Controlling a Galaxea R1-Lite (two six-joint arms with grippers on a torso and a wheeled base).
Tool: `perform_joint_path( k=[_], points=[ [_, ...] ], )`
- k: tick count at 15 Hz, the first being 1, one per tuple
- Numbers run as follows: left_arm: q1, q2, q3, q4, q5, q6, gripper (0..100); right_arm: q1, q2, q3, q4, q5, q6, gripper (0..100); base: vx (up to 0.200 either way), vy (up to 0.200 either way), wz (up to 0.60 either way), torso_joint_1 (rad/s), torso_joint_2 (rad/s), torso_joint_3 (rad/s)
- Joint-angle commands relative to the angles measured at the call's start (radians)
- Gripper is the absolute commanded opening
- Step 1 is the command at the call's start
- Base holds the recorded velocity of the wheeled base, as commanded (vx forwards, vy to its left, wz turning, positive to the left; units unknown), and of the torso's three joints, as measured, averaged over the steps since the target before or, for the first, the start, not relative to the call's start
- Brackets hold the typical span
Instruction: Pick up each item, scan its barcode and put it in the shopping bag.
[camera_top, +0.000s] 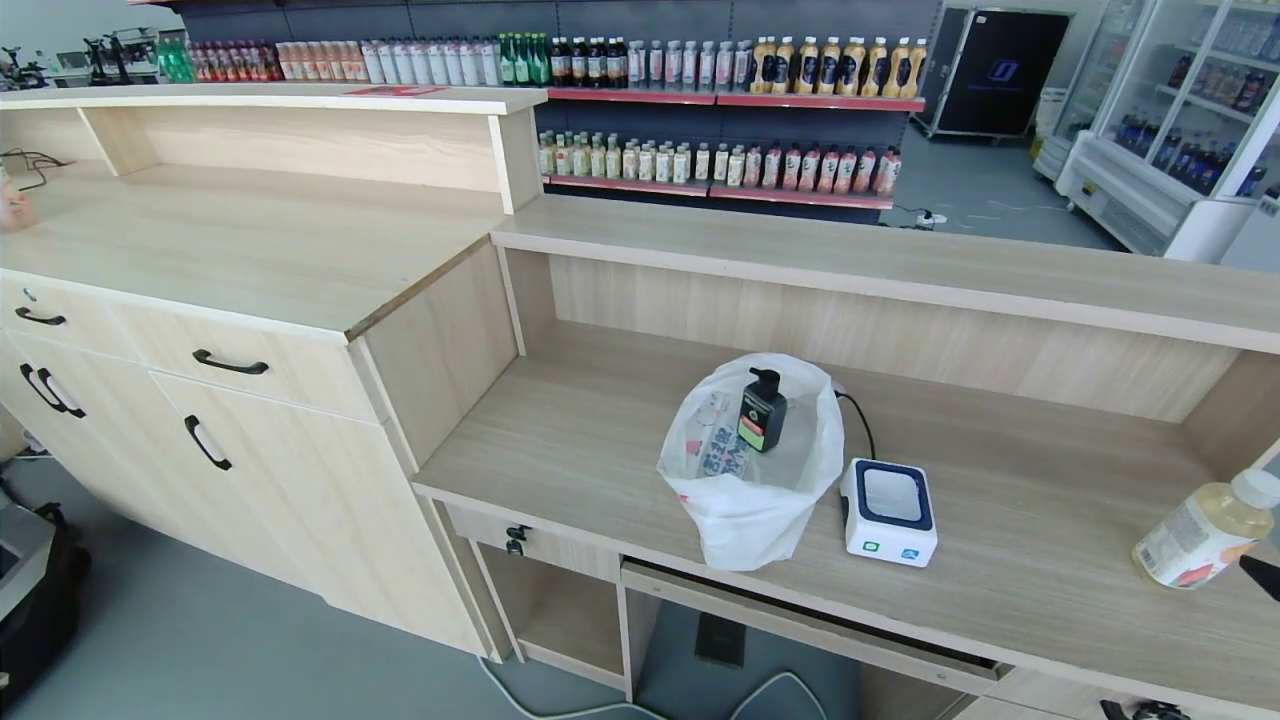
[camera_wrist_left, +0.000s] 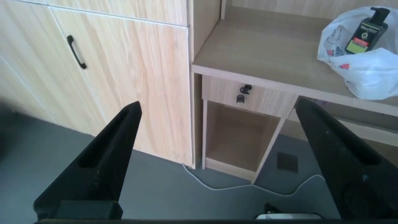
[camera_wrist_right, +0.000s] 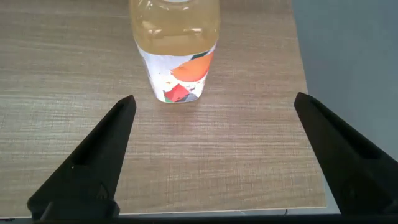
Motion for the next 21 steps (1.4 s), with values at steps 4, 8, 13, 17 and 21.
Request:
perform_joint_path(
  k=[4,8,13,17,21],
  points=[
    [0.000,0.001,0.000,0.000,0.000,0.000,100,0.080,0.076,-0.003,-0.075,-0.013,0.012,100,0.000,0.000,0.00,0.000,0.00,0.000],
    [0.000,0.000,0.000,0.000,0.000,0.000,100,0.119,0.122,-0.023,-0.168,-0.090,0.029,100,0.000,0.000,0.00,0.000,0.00,0.000],
    [0.000,0.000,0.000,0.000,0.000,0.000,100,0.181,0.164,-0.055,-0.207,-0.131,0.102,100,0.000,0.000,0.00,0.000,0.00,0.000],
    [0.000,0.000,0.000,0.000,0.000,0.000,100,0.224,0.181,-0.064,-0.233,-0.203,0.113,100,0.000,0.000,0.00,0.000,0.00,0.000],
    [0.000,0.000,0.000,0.000,0.000,0.000,100,0.241,0.211,-0.093,-0.243,-0.246,0.110,100,0.000,0.000,0.00,0.000,0.00,0.000]
  ],
)
